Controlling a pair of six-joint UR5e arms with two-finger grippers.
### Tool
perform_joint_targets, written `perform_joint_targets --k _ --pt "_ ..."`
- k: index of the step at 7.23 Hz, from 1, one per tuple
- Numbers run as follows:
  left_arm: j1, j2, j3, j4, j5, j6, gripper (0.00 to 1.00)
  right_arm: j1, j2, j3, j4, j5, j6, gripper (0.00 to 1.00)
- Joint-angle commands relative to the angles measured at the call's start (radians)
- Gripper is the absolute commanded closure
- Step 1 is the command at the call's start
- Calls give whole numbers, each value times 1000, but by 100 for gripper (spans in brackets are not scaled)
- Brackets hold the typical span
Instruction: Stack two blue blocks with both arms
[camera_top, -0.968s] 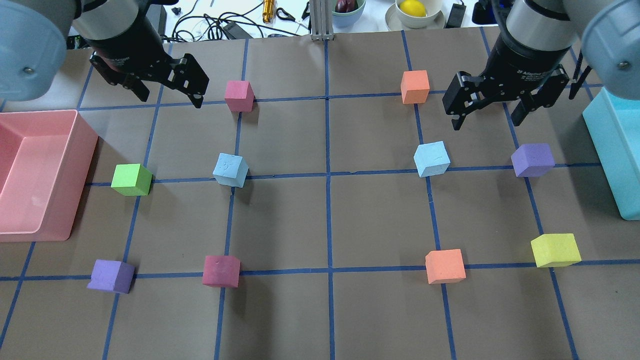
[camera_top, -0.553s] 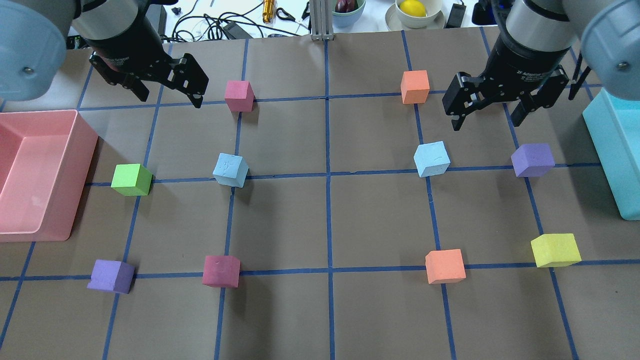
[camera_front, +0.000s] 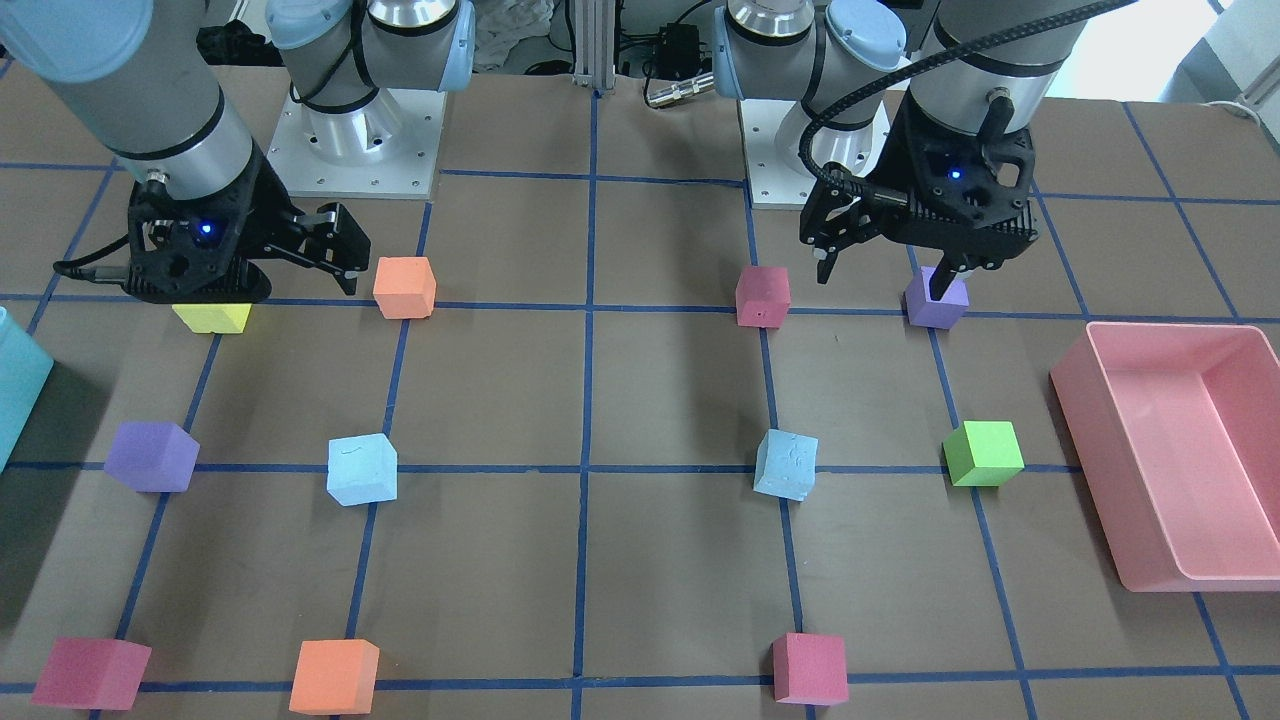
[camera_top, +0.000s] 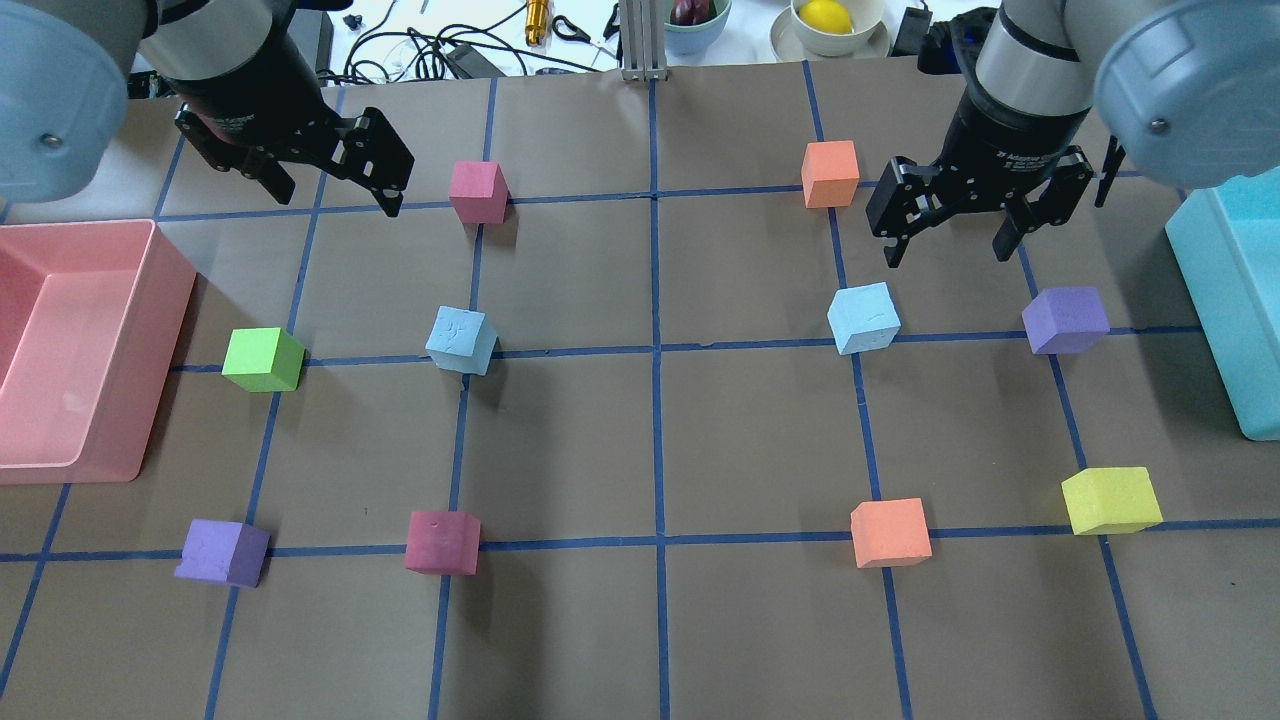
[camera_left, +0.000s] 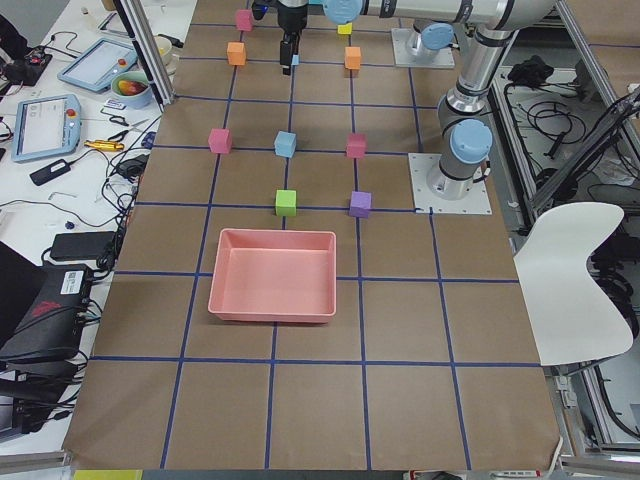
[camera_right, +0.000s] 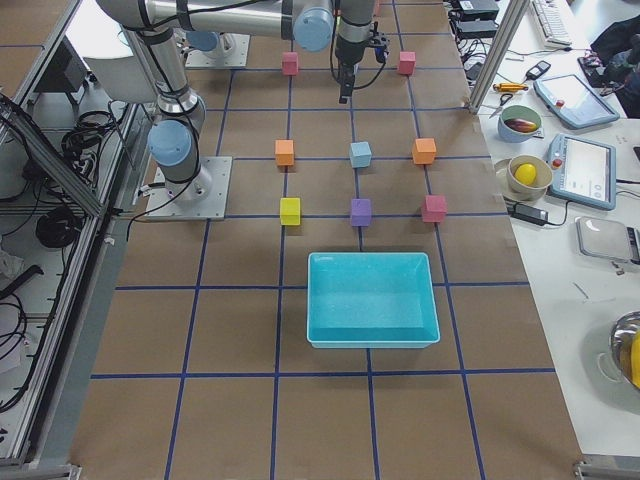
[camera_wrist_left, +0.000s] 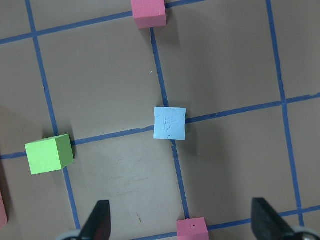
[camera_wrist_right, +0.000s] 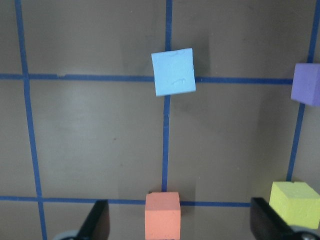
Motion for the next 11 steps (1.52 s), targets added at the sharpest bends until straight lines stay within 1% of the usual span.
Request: perform_joint_targets --k 1,2,3,4,5,6,7,8,9,11 --pt "2 -12 -23 2 0 4 0 1 150 1 -212 8 1 0" --pt "4 -22 -49 8 -2 6 0 2 202 0 -234 8 -1 0" --pt "5 -57 -86 96 -2 0 0 8 224 3 -237 7 -11 0" --pt "5 -94 -150 172 -3 -2 0 8 259 24 -301 6 -15 0" --pt "5 -128 -208 248 0 4 0 8 270 76 -391 5 -18 0" --pt "5 -166 -245 317 1 3 0 8 270 133 -479 3 -19 0" --pt "5 -200 -279 358 0 1 0 8 276 179 -521 0 -22 0" --pt "5 -231 -305 416 1 3 0 7 286 204 -563 -3 -42 0" --pt "5 -269 -317 483 3 3 0 7 301 213 -576 -4 -44 0" --pt "5 -320 -319 517 1 3 0 7 333 216 -582 -4 -41 0"
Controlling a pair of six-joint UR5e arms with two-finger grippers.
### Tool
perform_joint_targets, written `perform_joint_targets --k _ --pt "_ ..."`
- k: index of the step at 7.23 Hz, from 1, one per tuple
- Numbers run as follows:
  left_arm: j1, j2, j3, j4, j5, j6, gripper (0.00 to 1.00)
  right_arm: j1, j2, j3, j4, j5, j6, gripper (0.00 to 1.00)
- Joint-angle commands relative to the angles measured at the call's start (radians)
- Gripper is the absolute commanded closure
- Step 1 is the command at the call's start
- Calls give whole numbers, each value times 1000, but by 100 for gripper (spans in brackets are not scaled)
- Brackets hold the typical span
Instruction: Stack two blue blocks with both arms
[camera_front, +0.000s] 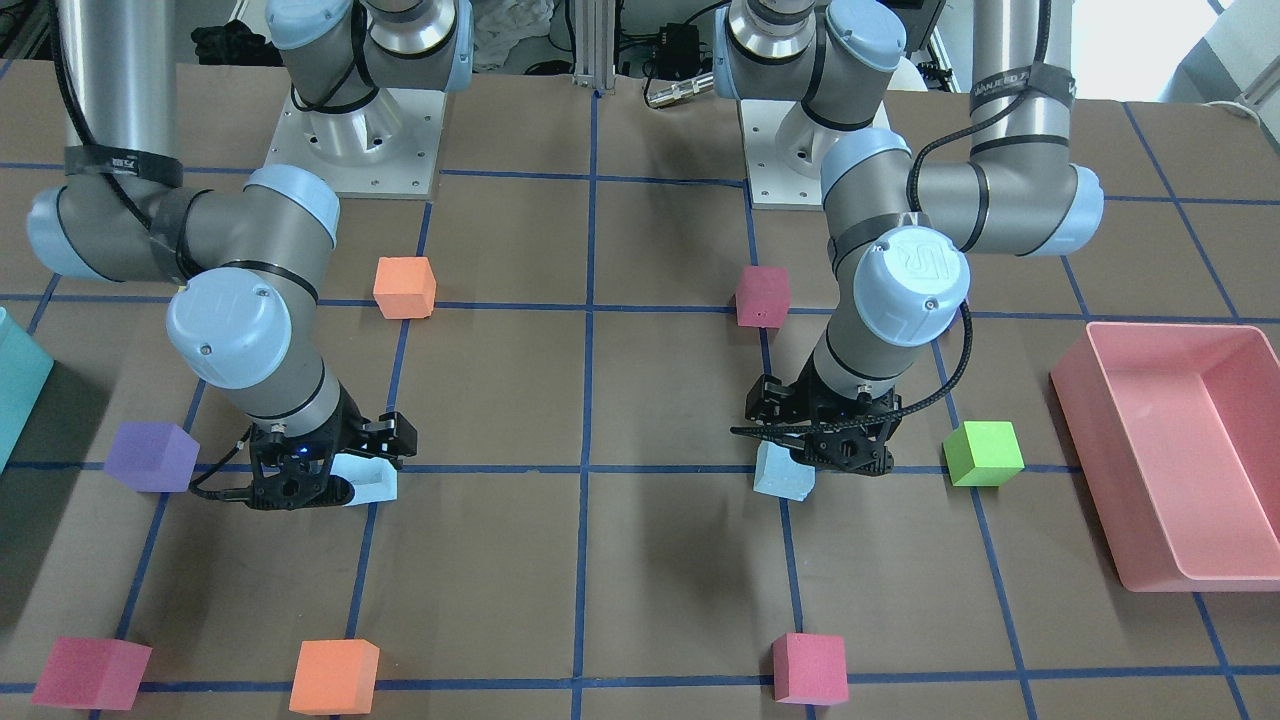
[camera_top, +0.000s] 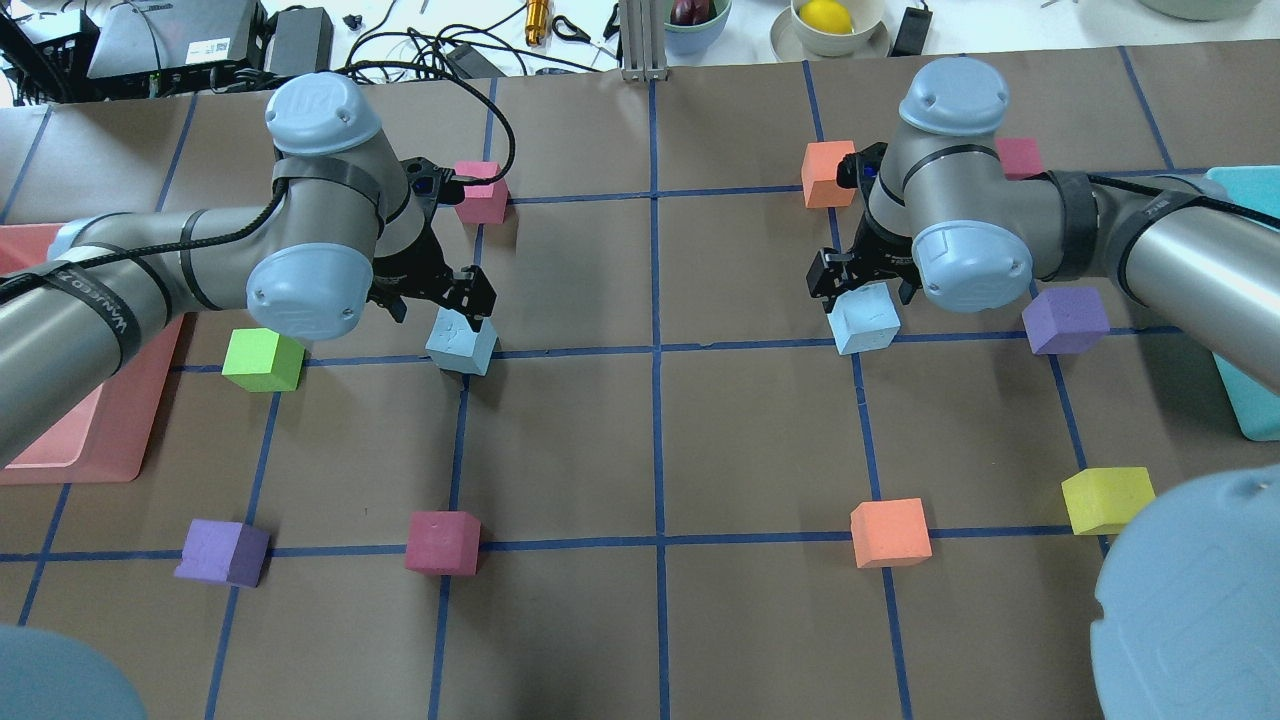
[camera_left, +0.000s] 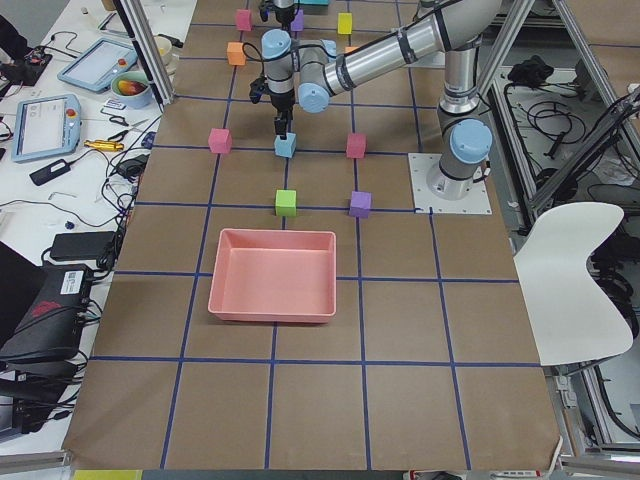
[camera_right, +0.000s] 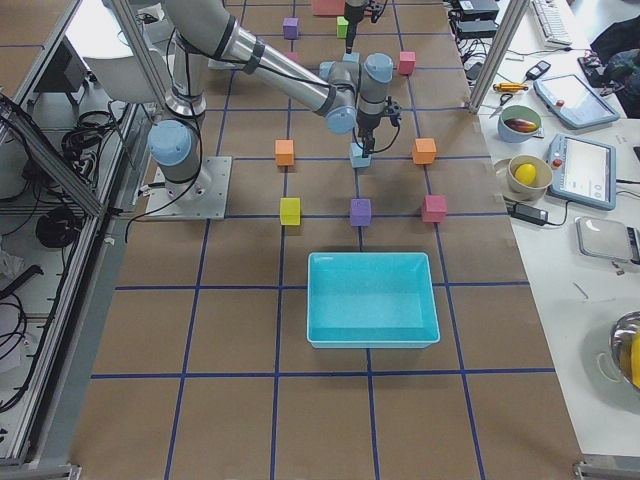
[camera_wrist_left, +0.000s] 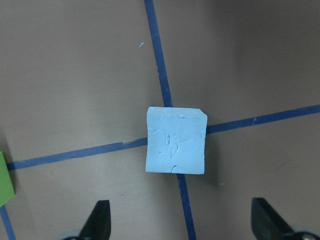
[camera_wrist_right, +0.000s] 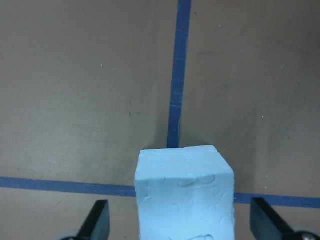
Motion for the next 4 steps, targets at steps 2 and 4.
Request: perform_joint_targets --k 2,4 --pt "-2 -64 -16 63 -1 -6 0 0 37 9 -8 -1 -3 65" --pt "-2 -76 -40 115 -1 0 0 -2 27 -20 -2 -1 -6 100"
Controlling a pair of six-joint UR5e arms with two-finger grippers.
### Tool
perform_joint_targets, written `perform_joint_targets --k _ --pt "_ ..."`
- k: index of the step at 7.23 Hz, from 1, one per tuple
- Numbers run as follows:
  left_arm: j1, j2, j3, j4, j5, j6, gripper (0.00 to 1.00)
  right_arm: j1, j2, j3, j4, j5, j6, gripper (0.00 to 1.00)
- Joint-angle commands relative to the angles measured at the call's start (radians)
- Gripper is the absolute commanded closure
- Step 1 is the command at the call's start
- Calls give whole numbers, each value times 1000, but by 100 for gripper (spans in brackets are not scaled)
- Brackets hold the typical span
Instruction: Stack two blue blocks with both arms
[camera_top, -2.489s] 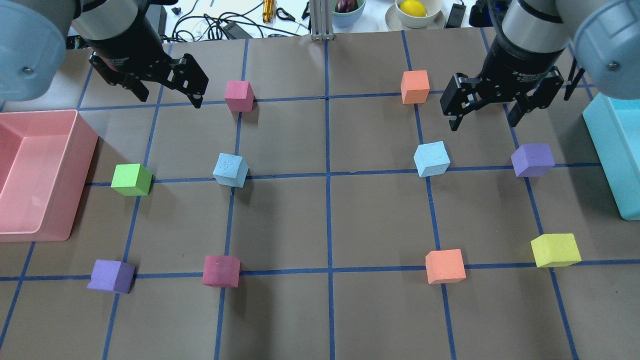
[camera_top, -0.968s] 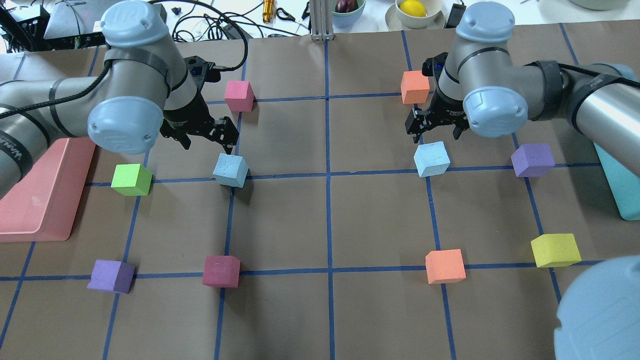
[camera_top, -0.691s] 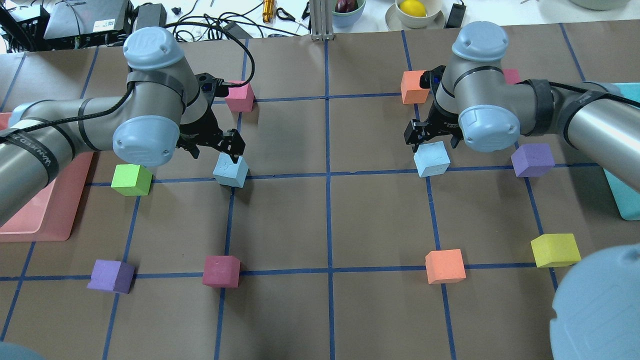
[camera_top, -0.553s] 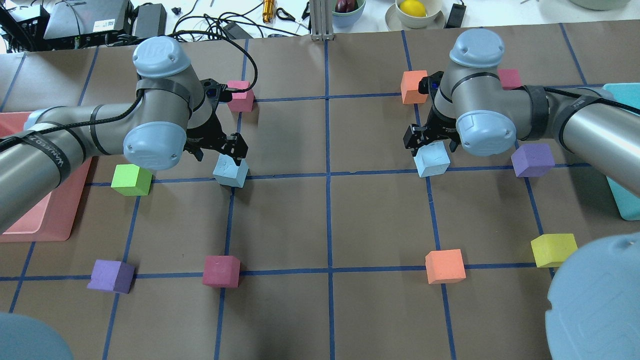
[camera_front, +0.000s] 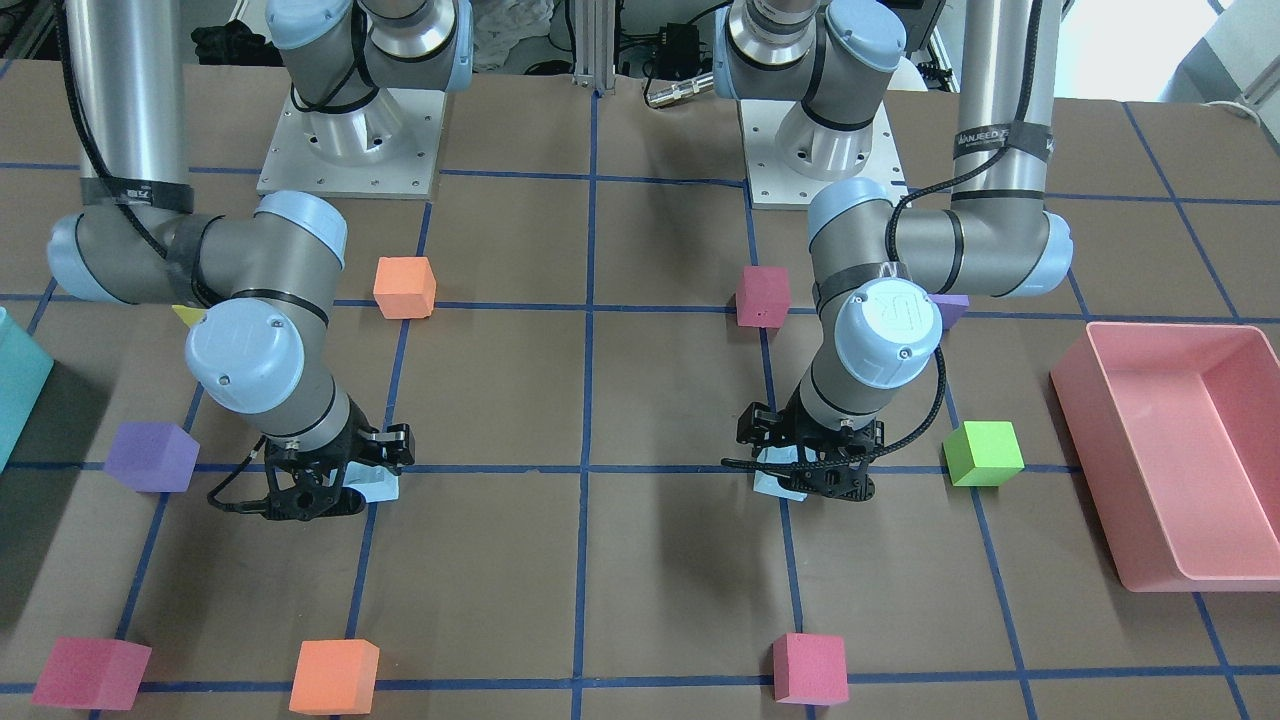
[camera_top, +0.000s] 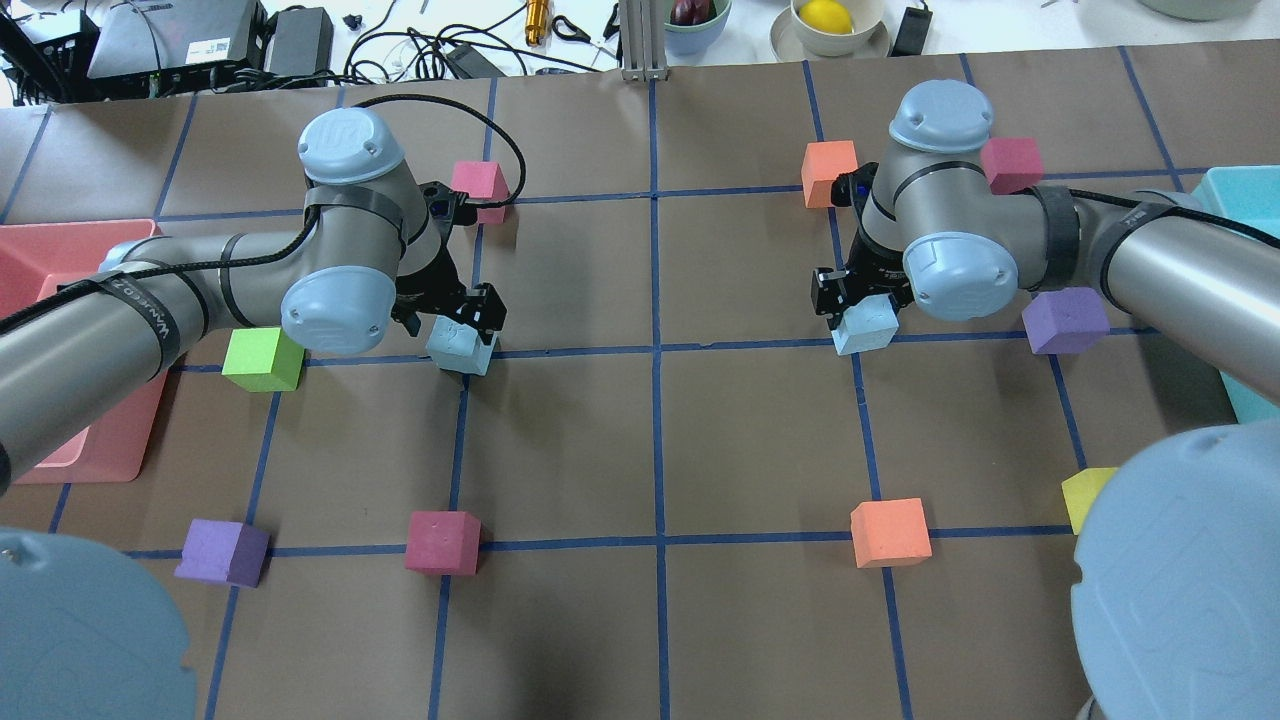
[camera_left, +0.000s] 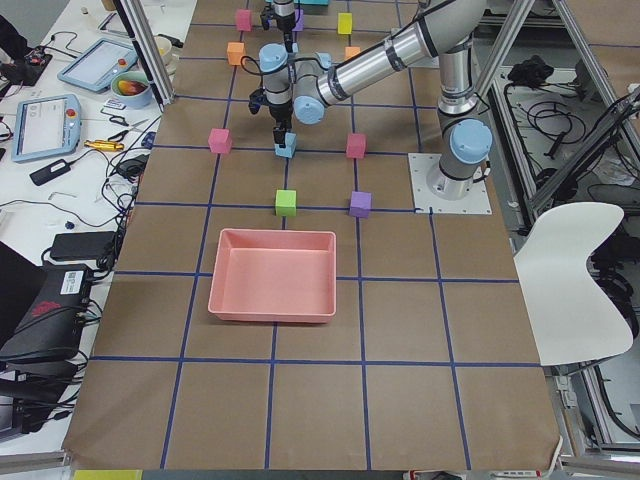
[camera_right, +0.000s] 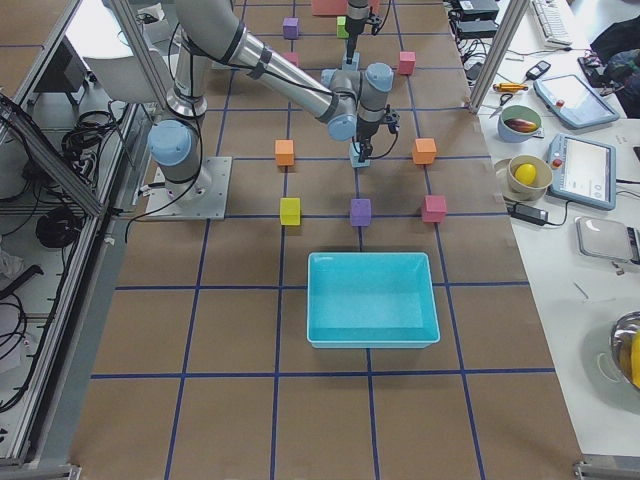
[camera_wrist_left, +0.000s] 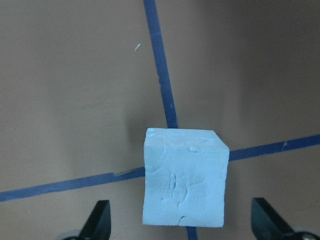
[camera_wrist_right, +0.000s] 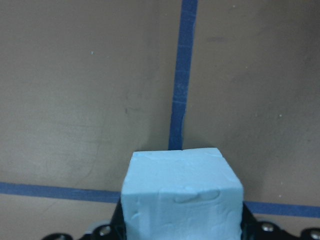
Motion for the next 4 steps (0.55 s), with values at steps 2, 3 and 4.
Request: perform_joint_targets --k 2,3,4 --pt "0 -12 -19 31 0 -3 0 35 1 -164 97 18 175 100" --pt "0 -12 -22 33 0 -8 0 89 26 -268 149 18 206 100" --pt "-5 -12 -25 33 0 -20 6 135 107 -381 173 20 270 100"
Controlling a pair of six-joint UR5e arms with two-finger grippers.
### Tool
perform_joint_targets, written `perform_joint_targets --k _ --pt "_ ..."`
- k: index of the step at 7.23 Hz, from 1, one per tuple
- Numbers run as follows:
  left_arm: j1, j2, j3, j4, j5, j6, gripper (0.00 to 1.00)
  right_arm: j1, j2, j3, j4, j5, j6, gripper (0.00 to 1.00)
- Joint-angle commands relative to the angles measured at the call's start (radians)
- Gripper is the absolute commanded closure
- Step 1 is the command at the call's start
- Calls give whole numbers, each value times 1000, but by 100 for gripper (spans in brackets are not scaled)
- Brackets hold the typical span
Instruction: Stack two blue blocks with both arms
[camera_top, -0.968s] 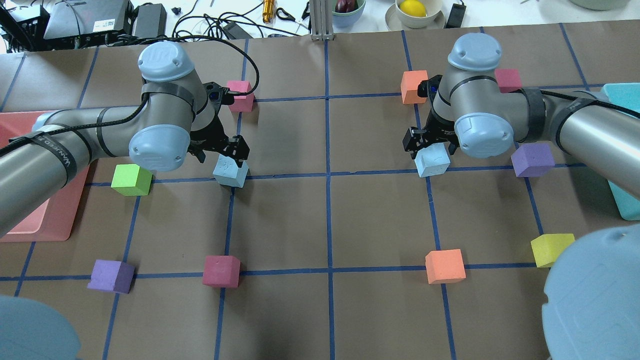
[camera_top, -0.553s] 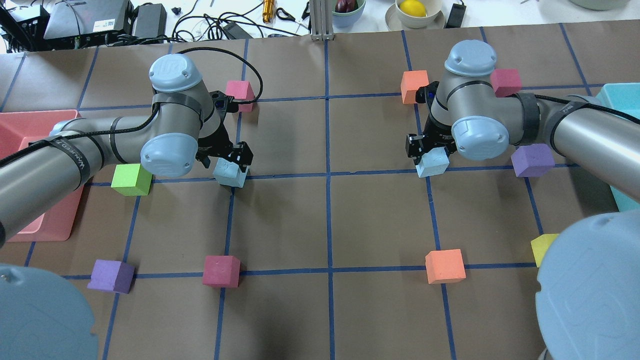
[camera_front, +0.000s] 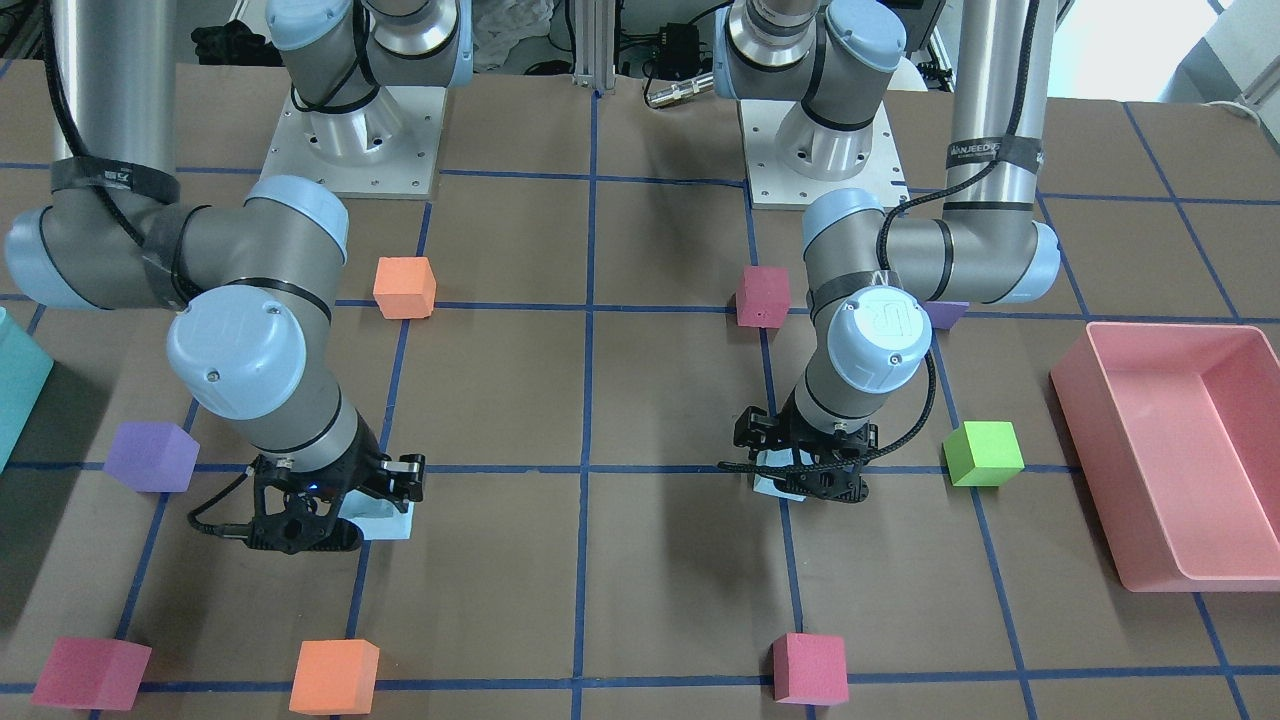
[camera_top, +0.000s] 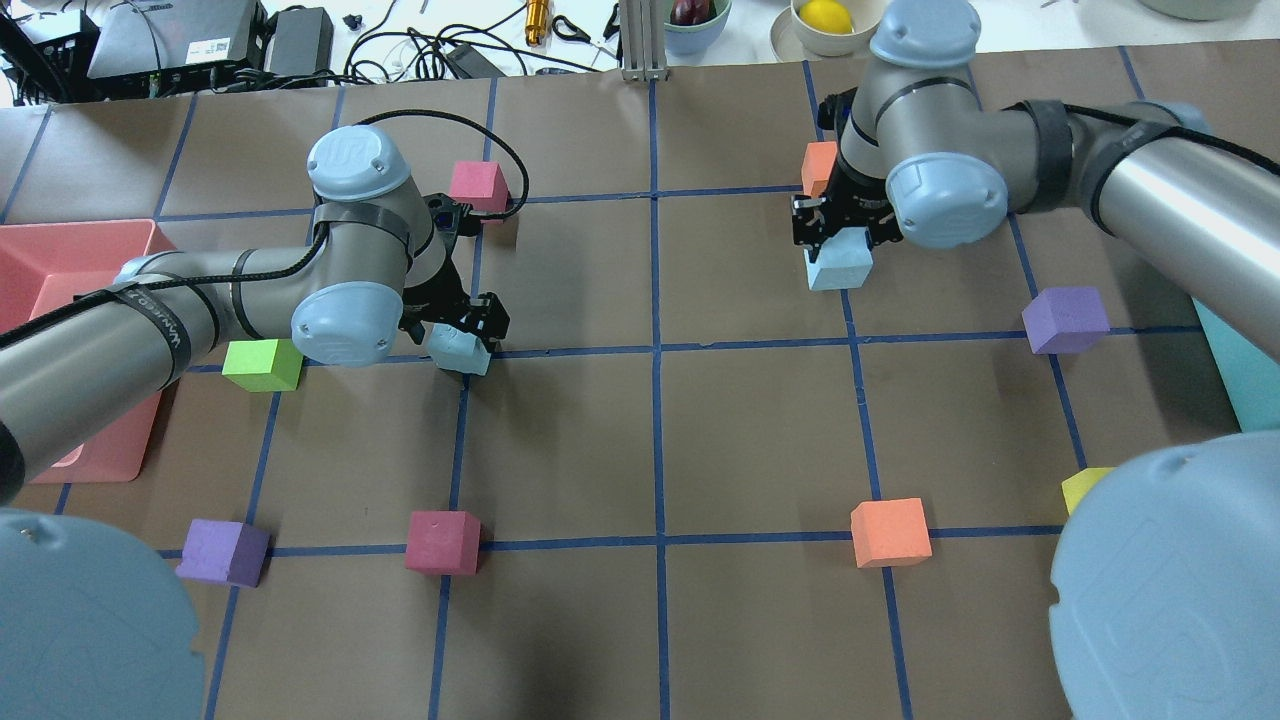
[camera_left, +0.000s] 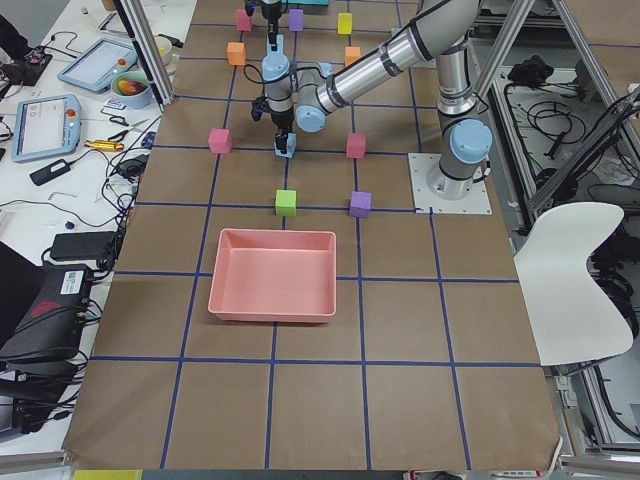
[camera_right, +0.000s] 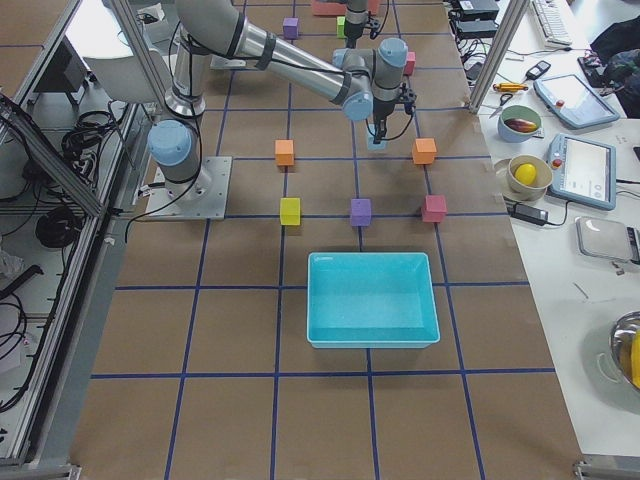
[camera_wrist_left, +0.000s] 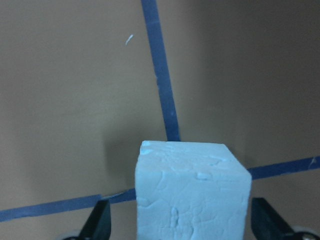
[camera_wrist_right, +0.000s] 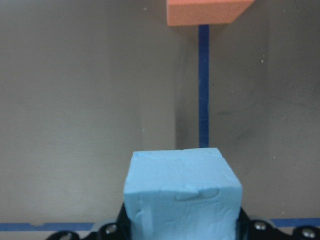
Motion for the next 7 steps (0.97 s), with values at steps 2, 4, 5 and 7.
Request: perform_joint_targets --k 2,4,5,7 --pt "-2 1 -13 7 -2 -2 42 156 243 -349 46 11 222 100" --pt "-2 2 -7 7 0 4 83 195 331 -439 45 39 287 100" --pt "0 5 -7 7 0 4 100 201 348 -439 42 44 300 100" --pt "0 7 -4 7 0 6 100 216 375 -439 37 45 312 100"
